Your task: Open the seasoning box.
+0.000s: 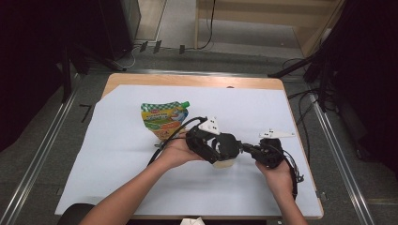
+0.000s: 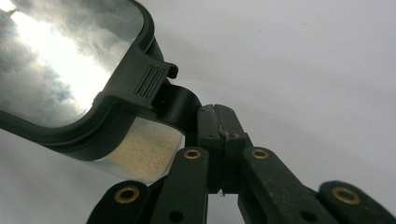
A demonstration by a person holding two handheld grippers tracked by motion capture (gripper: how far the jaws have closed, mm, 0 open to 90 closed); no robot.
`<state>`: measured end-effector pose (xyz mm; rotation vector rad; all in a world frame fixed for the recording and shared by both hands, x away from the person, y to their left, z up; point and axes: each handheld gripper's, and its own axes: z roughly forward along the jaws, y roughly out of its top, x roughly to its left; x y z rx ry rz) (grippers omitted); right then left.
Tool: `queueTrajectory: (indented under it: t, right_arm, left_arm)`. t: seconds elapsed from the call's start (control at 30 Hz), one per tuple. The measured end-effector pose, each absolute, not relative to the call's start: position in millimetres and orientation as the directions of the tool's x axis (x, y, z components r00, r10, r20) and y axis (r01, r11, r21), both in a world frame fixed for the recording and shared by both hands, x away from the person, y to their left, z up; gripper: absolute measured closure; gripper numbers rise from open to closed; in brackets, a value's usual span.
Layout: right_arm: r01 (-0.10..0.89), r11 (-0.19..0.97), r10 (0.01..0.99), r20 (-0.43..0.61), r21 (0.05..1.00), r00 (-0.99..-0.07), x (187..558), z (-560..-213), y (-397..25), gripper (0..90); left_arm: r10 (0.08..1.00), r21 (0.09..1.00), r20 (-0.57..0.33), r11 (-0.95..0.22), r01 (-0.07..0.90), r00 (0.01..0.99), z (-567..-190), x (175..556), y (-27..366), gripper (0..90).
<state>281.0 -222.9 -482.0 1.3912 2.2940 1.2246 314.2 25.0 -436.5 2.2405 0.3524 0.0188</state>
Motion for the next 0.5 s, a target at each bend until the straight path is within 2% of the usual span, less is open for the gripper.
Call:
queueTrajectory:
  t: [0.03,0.07,0.1,0.23,0.4,0.5]
  right_arm:
    - [0.645,0.221,0.806,0.236,0.731,-0.543,280.5,-482.0,-222.7,90.0]
    - [0.645,0.222,0.809,0.231,0.731,-0.541,280.0,-481.8,-222.0,90.0]
    - [0.645,0.229,0.807,0.228,0.729,-0.544,279.8,-481.8,-222.1,90.0]
    - [0.641,0.231,0.803,0.228,0.732,-0.55,278.1,-480.8,-220.9,90.0]
    - [0.643,0.227,0.801,0.235,0.731,-0.55,277.7,-481.8,-220.7,90.0]
    - [0.644,0.226,0.802,0.236,0.731,-0.549,277.5,-481.7,-220.6,90.0]
  left_arm:
    - [0.235,0.758,-0.127,-0.604,0.247,0.964,-434.2,315.1,26.2,19.8]
    - [0.192,0.781,-0.216,-0.555,0.287,0.957,-433.1,316.9,29.3,44.1]
    - [0.209,0.789,-0.23,-0.531,0.308,0.95,-430.3,317.3,30.0,54.6]
    - [0.211,0.777,-0.172,-0.571,0.264,0.962,-425.1,314.3,26.4,51.2]
    - [0.19,0.75,-0.139,-0.62,0.229,0.972,-420.9,307.0,19.4,57.8]
    - [0.183,0.738,-0.161,-0.63,0.242,0.97,-418.1,309.0,17.5,59.8]
